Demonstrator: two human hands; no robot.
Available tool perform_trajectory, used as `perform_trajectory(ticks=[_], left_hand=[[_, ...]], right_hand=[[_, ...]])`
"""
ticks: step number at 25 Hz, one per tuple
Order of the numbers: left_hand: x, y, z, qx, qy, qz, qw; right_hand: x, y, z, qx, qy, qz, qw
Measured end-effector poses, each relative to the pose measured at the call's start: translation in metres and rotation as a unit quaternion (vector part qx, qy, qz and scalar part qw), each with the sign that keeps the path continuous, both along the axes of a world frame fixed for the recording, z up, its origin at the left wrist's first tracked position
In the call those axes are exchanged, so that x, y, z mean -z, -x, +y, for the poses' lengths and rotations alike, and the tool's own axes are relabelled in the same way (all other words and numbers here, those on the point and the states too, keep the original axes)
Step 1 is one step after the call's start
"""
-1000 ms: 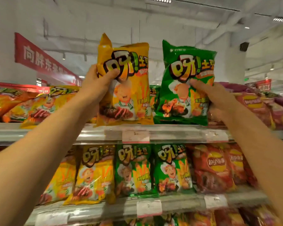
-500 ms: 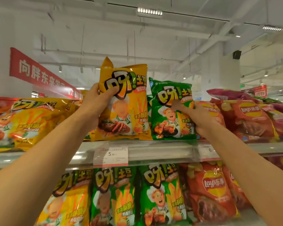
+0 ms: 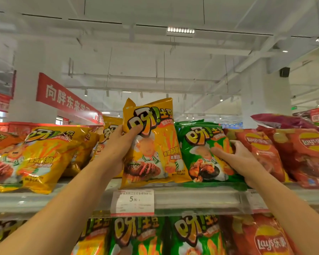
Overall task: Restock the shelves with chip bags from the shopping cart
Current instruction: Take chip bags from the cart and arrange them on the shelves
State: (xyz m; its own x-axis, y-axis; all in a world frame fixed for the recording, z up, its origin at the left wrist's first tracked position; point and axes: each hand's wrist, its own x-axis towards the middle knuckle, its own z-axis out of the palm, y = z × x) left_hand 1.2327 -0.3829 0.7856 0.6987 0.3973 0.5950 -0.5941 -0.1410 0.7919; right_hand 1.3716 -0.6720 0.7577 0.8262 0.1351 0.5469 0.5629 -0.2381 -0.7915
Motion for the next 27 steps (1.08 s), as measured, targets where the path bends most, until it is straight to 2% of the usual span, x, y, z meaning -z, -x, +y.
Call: perform_trajectory(ticks=[3, 7, 12, 14, 17, 20, 27], left_hand=[[0.001, 0.003, 0.005, -0.004, 0.003, 0.008, 1.000], [-0.001, 0.012, 0.013, -0.014, -0.004, -0.008, 1.000], [0.001, 0.024, 0.028, -0.029, -0.006, 0.006, 1.000], [0.001, 0.029, 0.040, -0.031, -0.009, 0.007, 0.999], [-0.002, 0.041, 0.061, -0.041, -0.032, 0.008, 0.999], [-0.004, 0.053, 0.085, -0.062, -0.047, 0.020, 0.997], [-0.013, 0.073, 0.126, -0.082, -0.037, 0.000, 0.996]], right_hand=[[0.000, 0.005, 0.004, 0.100, 0.071, -0.080, 0.989], [0.000, 0.015, 0.008, 0.189, 0.129, -0.196, 0.954], [-0.007, 0.050, 0.036, 0.272, 0.194, -0.245, 0.910], [-0.007, 0.070, 0.057, 0.232, 0.189, -0.273, 0.914], [0.003, 0.105, 0.093, 0.092, 0.183, -0.287, 0.936], [0.017, 0.129, 0.134, 0.001, 0.221, -0.292, 0.930], [0.021, 0.150, 0.201, -0.089, 0.208, -0.219, 0.949]])
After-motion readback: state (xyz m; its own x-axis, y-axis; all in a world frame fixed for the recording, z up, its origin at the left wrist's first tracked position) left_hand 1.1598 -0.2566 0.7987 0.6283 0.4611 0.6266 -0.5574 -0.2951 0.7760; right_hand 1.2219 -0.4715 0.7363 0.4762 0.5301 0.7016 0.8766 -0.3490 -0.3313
